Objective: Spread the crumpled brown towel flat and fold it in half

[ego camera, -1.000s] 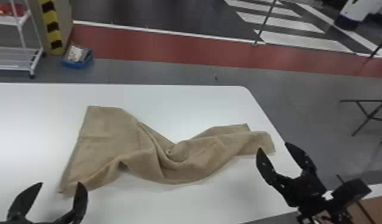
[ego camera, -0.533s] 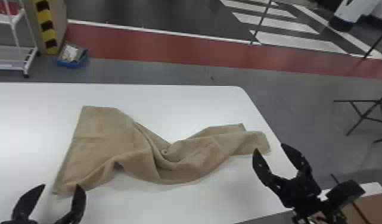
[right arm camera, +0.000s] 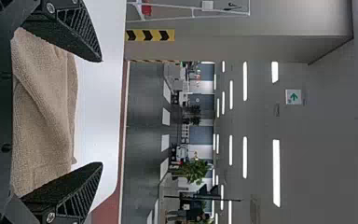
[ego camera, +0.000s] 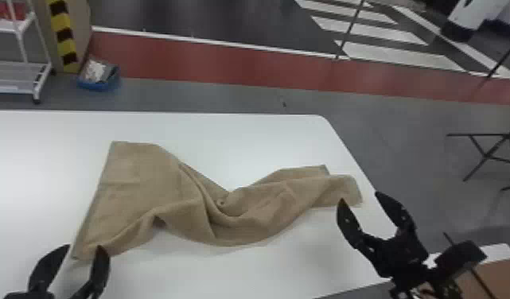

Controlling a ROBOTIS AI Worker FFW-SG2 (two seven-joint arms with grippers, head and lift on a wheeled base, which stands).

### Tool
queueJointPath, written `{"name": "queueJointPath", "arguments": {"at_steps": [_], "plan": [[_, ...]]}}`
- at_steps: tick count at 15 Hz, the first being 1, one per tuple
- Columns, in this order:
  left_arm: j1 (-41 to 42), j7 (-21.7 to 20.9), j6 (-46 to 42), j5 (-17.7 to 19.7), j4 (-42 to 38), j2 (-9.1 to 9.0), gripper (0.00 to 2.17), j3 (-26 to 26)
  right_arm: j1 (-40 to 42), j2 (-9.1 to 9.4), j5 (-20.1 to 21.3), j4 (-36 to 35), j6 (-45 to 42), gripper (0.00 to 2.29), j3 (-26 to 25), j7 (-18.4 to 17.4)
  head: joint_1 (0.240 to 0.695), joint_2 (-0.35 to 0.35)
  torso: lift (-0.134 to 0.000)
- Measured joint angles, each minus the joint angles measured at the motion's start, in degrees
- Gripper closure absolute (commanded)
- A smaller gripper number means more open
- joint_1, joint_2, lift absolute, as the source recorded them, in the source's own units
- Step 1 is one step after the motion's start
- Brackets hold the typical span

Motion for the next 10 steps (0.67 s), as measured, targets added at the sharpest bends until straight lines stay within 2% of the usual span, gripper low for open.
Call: {"name": "queueJointPath", "arguments": {"at_steps": [2, 3, 4, 6, 7, 8, 10], "plan": [[-0.4, 0.0, 1.3, 0.0, 0.1, -0.02, 0.58, 0.0, -0.1, 0.0, 0.0, 0.1, 0.0, 0.09, 0.0, 0.0, 0.695, -0.301, -0.125], [-0.5, -0.1, 1.7, 0.0, 0.2, -0.03, 0.75, 0.0, -0.2, 0.0, 0.1, 0.1, 0.0, 0.09, 0.0, 0.0, 0.695, -0.3, -0.125], [-0.5, -0.1, 1.8, 0.0, 0.2, -0.03, 1.02, 0.0, -0.2, 0.0, 0.1, 0.2, 0.0, 0.09, 0.0, 0.0, 0.695, -0.3, -0.125], [-0.5, 0.1, 1.8, 0.0, 0.2, -0.03, 1.13, 0.0, -0.2, 0.0, 0.1, 0.2, 0.0, 0.09, 0.0, 0.0, 0.695, -0.3, -0.125], [-0.5, 0.2, 1.8, -0.1, 0.2, -0.01, 1.65, 0.0, -0.3, 0.0, 0.1, 0.2, 0.0, 0.09, 0.0, 0.0, 0.695, -0.299, -0.125], [-0.4, 0.4, 1.7, -0.2, 0.0, 0.02, 1.96, 0.0, -0.3, 0.0, 0.1, 0.2, 0.0, 0.09, 0.0, 0.0, 0.695, -0.298, -0.125], [-0.4, 1.7, 1.2, -0.4, -0.3, 0.01, 1.96, -0.1, -0.3, 0.03, 0.1, 0.2, 0.0, 0.09, 0.0, 0.0, 0.695, -0.294, -0.125]]}}
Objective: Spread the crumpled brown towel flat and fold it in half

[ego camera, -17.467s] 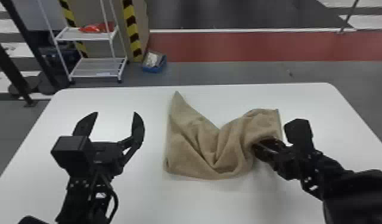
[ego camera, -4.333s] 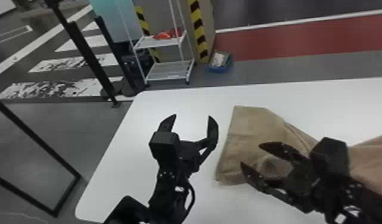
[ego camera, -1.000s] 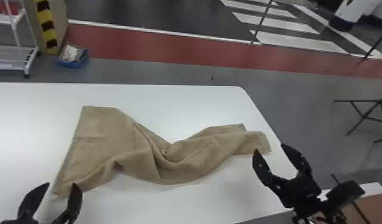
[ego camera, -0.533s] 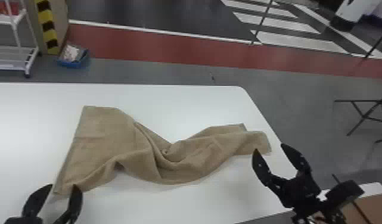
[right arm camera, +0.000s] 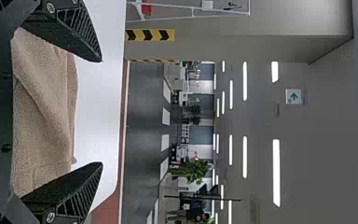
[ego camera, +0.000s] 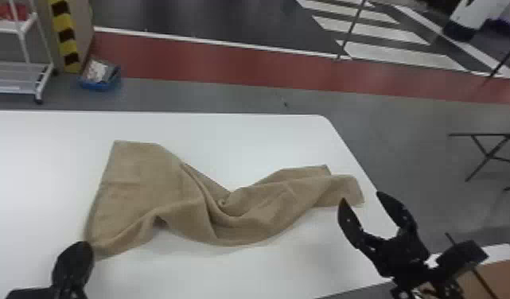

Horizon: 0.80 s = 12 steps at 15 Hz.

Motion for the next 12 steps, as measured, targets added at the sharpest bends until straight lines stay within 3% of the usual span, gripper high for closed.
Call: {"name": "queueJointPath", "arguments": {"at_steps": [6, 12], "plan": [[0.3, 0.3, -0.2, -0.1, -1.1, 0.19, 1.96, 0.0, 0.3, -0.1, 0.1, -0.1, -0.4, 0.09, -0.8, -0.4, 0.695, -0.303, -0.125], [0.4, 0.8, -0.2, -0.7, -2.0, 0.31, 1.96, 0.2, -3.9, -0.64, 5.1, 6.0, 1.6, 0.2, -4.8, -0.9, 0.695, -0.35, -0.125]]}}
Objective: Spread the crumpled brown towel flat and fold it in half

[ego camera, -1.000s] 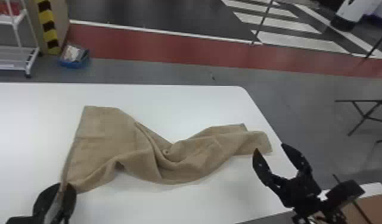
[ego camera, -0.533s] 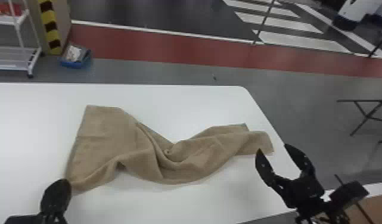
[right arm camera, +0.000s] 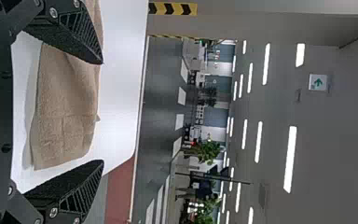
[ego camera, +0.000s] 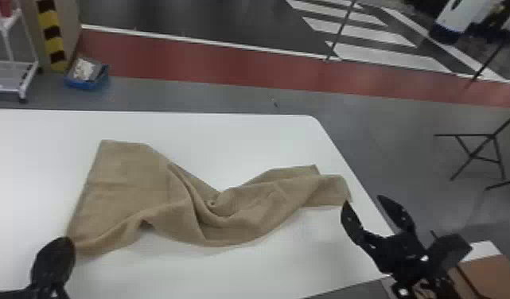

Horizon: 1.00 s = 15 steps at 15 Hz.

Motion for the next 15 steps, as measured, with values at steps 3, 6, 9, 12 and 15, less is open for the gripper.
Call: {"name": "queueJointPath", "arguments": {"at_steps": [3, 6, 9, 12, 15], "plan": [[0.1, 0.0, 0.5, -0.5, -0.5, 0.15, 1.96, 0.1, -5.9, -2.82, 2.3, 7.5, 2.8, 0.18, -2.6, 1.2, 0.695, -0.35, -0.125], [0.2, 0.0, 0.7, -0.6, -0.5, 0.18, 1.96, 0.5, -13.0, -7.7, 2.6, 15.9, 8.9, 0.18, -3.9, 7.4, 0.695, -0.35, -0.125], [0.1, -0.1, 0.7, -0.6, -0.1, 0.18, 1.96, 0.5, -18.4, -9.8, 5.3, 22.2, 10.4, 0.19, -2.5, 9.8, 0.695, -0.35, -0.125], [0.1, -0.1, 0.7, -0.5, 0.0, 0.18, 1.96, 0.5, -22.3, -10.39, 9.2, 26.1, 12.1, 0.29, 0.4, 9.8, 0.695, -0.35, -0.125], [0.3, -0.1, 0.5, -0.5, -0.2, 0.19, 1.96, 0.7, -24.1, -10.54, 11.6, 28.1, 13.3, 0.29, 2.0, 10.0, 0.695, -0.35, -0.125]]}}
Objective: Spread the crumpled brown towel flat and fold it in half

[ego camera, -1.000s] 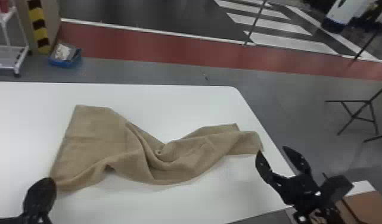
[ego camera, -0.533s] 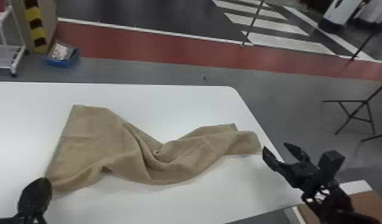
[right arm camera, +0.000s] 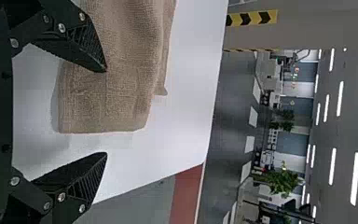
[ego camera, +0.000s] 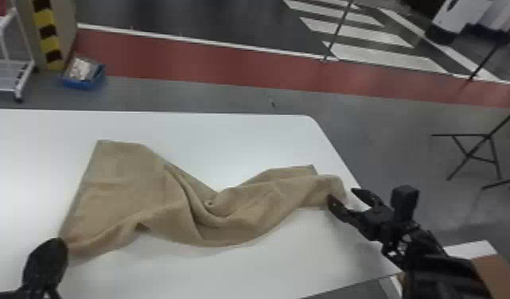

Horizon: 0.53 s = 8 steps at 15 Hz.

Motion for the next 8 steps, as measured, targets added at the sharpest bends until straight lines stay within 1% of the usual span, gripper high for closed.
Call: {"name": "queueJointPath", "arguments": {"at_steps": [4, 7, 8], "plan": [[0.0, -0.1, 0.0, 0.1, 0.1, 0.02, 1.96, 0.3, 0.9, -0.02, -0.3, 0.5, -0.4, 0.48, -0.1, 0.8, 0.695, -0.35, -0.125], [-0.4, -0.4, 0.2, 0.2, 0.5, -0.06, 1.96, 0.0, 2.0, 0.1, -1.1, -0.2, -1.2, 0.48, -0.7, 1.2, 0.695, -0.35, -0.125], [-0.5, -0.5, 0.3, 0.2, 0.6, -0.09, 1.96, -0.1, 2.5, 0.27, -1.3, -1.0, -1.1, 0.54, -0.8, 1.1, 0.695, -0.35, -0.125]]}}
